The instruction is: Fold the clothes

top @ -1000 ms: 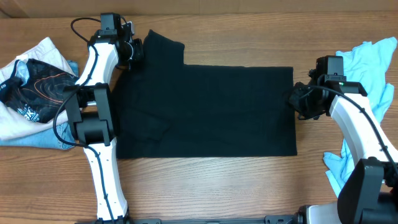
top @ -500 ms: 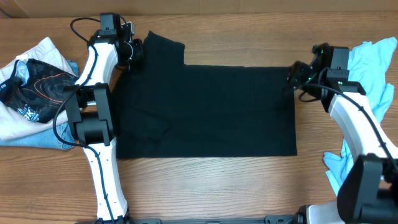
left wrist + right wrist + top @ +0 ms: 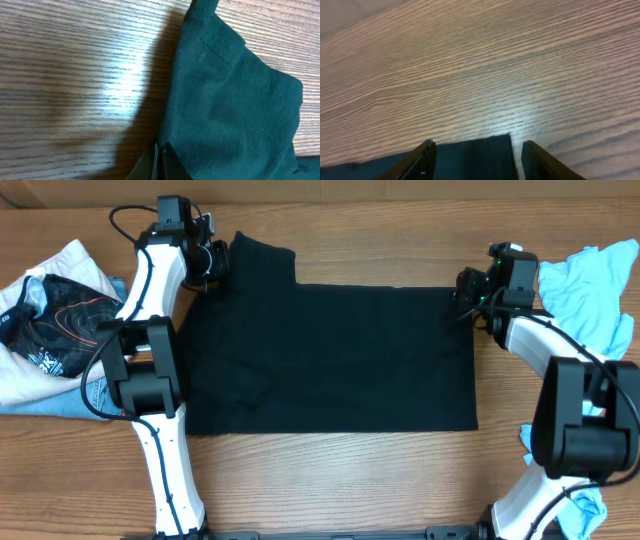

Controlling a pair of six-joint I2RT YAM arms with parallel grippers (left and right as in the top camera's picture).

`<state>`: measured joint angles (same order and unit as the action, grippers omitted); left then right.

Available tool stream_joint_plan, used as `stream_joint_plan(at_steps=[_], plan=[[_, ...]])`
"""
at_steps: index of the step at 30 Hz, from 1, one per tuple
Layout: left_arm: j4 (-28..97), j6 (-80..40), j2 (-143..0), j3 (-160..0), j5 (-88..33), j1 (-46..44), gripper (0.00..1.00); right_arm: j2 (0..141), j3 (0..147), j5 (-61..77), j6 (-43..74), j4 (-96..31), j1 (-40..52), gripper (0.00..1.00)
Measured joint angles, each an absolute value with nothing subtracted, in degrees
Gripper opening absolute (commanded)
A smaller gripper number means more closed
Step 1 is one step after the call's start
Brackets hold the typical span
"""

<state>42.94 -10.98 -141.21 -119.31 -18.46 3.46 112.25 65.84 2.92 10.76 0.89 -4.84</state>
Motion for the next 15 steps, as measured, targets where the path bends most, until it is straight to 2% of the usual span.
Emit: stream_joint_plan(at_steps=[14, 15], plan=[[43.6, -11.0, -141.2, -119.3, -18.5, 3.5, 0.04, 118.8, 65.8, 1.9, 10.5, 4.3, -4.8, 0.57], [43.7, -11.0, -141.2, -119.3, -18.5, 3.5, 0.04, 118.8, 65.8, 1.9, 10.5, 4.8, -4.8, 0.54]])
